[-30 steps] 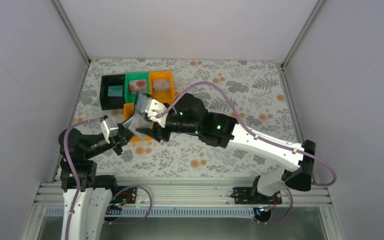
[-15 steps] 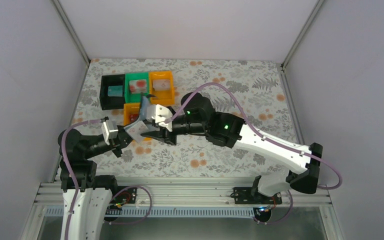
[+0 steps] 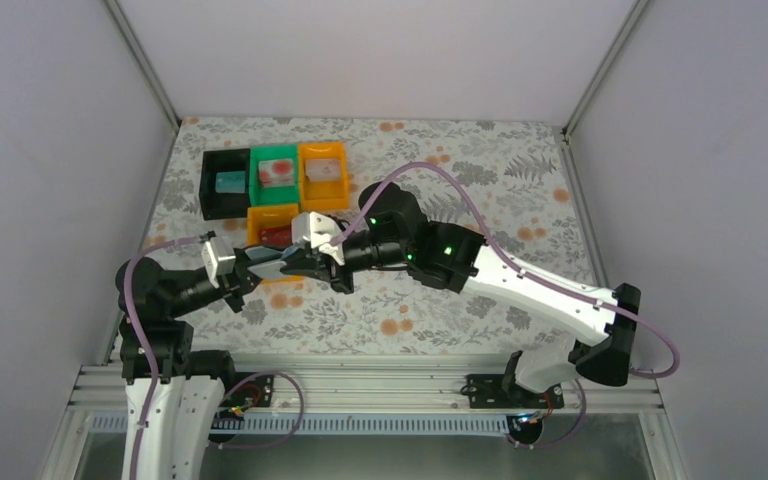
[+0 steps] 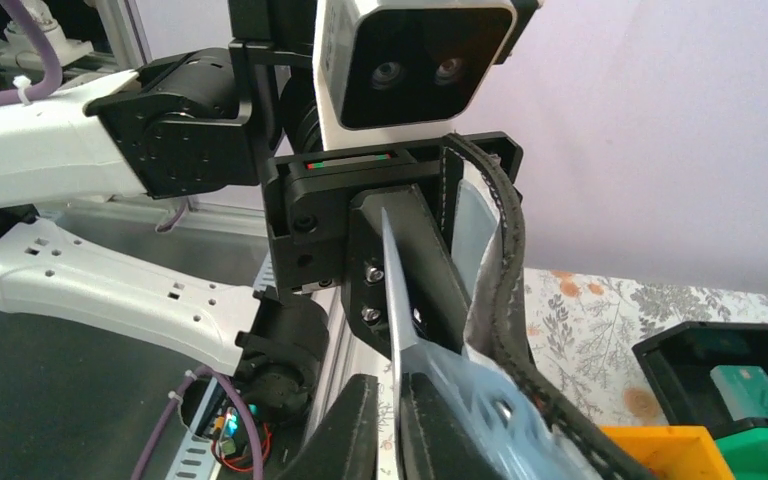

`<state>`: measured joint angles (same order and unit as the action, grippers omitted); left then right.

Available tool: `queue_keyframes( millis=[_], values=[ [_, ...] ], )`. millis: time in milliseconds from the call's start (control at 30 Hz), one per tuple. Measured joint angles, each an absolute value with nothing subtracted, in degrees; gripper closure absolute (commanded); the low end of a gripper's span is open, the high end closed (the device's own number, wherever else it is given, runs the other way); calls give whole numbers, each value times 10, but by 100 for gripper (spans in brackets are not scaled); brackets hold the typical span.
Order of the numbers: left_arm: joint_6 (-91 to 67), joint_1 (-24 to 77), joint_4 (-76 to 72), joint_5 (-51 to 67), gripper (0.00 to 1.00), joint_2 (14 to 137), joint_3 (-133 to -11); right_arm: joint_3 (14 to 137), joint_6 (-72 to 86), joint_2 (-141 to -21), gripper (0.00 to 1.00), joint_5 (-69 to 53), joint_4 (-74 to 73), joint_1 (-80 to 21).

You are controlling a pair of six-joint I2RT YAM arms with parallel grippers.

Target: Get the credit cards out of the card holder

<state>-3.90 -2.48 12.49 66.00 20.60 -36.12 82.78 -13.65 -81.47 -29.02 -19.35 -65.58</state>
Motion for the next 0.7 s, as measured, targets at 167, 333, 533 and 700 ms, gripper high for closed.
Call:
queue_keyframes(
  millis=[167, 333, 533, 700],
  values=[
    [-34, -25, 138, 663, 98, 206, -361, 828, -125, -820, 96, -292, -188, -645],
    [-28, -25, 140, 674, 89, 205, -361, 827, -96, -820, 96, -304, -176, -624],
    [-8, -25, 145, 697, 61, 205, -361, 820, -62, -815, 96, -327, -174, -603],
    [-3, -27, 152, 709, 42, 209, -360, 812, -45, -803, 96, -344, -173, -590]
  ],
)
